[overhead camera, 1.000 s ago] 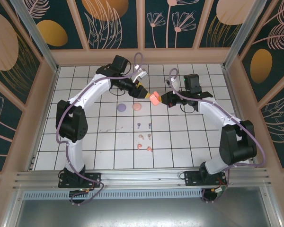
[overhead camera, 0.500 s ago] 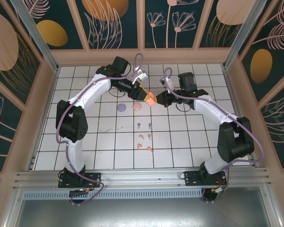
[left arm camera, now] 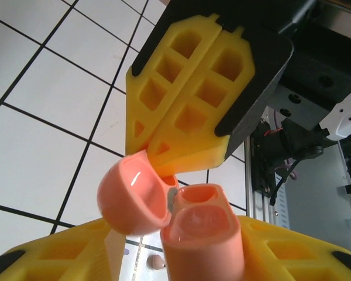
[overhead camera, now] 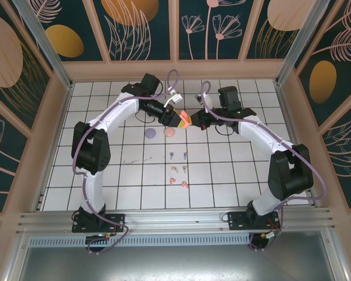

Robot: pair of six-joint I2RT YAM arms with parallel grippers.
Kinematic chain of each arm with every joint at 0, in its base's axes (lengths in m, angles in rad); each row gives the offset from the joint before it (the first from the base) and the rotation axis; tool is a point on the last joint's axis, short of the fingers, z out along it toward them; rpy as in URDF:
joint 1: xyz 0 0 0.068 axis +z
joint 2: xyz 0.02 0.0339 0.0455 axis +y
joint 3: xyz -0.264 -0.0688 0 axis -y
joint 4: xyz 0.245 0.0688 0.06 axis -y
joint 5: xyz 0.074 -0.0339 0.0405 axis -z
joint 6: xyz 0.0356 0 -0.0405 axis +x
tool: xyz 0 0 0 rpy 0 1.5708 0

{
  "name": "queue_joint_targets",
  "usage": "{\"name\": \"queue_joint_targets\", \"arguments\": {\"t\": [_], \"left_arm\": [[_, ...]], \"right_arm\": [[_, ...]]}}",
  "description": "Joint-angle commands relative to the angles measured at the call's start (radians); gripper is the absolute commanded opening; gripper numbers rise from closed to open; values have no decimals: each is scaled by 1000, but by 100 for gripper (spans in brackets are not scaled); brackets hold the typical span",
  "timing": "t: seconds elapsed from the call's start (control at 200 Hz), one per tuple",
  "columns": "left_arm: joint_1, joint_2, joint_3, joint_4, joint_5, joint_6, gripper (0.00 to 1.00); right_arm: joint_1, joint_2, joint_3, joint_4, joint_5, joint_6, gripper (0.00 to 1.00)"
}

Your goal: Insert wireless bluetooth earbuds into charging case

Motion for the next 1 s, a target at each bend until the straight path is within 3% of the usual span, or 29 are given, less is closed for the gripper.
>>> {"name": "queue_joint_targets", "arguments": {"t": [0.0,0.345,0.48,0.606,0.811,0.996], "left_arm": [[-2,15,-6,-19,40,33,48],[-2,18,-11,-15,53,35,30],[-2,13,-16,-7,65,32,14],[-1,-10,-49,56,56,-1,0],[21,-139,-230,379,12,-189,0],[55,-321,-489,821,-90,-443,0]], "right_arm": [[11,17,34,-7,-17,-24,0],[15,27,35,2,-6,-17,0],[14,21,35,18,3,4,0],[12,-12,22,36,42,39,25],[-1,-146,-45,6,142,106,43],[26,-297,-181,-9,255,256,48]]}}
